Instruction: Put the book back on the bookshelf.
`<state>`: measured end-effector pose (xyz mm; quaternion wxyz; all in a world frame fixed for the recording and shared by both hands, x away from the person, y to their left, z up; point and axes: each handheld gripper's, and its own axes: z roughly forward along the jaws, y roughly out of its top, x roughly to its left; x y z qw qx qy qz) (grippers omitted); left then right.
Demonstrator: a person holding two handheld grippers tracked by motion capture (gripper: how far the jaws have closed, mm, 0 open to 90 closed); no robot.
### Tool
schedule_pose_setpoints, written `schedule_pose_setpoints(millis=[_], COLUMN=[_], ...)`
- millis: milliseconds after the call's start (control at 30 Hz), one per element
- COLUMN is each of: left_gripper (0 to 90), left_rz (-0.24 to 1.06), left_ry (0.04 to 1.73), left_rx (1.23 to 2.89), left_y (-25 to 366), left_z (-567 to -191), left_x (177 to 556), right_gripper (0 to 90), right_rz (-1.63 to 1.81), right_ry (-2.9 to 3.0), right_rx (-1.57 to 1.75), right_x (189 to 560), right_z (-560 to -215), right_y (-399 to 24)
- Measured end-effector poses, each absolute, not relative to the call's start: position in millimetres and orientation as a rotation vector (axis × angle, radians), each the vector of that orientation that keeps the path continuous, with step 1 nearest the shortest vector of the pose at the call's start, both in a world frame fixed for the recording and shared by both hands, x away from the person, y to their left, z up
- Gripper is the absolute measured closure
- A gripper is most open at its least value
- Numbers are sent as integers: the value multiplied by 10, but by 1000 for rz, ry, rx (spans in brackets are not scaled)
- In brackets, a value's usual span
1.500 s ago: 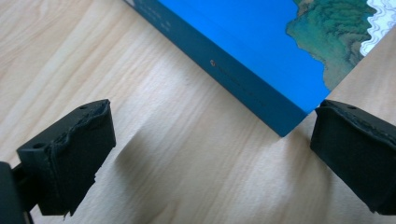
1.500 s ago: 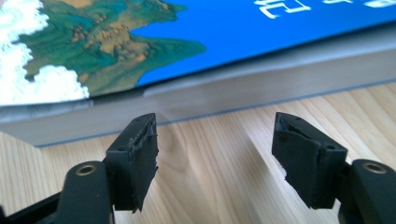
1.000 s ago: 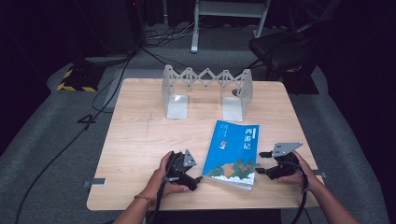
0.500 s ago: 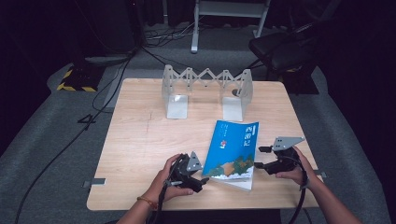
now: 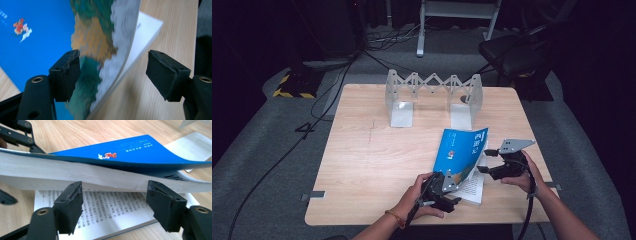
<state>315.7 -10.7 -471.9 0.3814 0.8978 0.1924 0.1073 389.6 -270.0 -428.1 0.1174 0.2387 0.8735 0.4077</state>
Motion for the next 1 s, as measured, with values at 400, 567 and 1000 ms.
schedule_pose_setpoints(millis=[400,567,1000], left_gripper=[659,770,797], left_rz=[388,365,321], left_ry=[474,471,450], left_rx=[2255,2185,2197], left_y=[-208,-66,371], left_z=[-4668,-4582,-4480], left_x=[3171,3198,3286], right_gripper=[267,267,303], right_rz=[1260,1331,1434], right_ry=[2507,2493,2461], right_rx=[741,764,556], right_x=[3941,3954,3814], right_z=[-4288,-4278,-4075], right_y=[-2690,-2803,-2911])
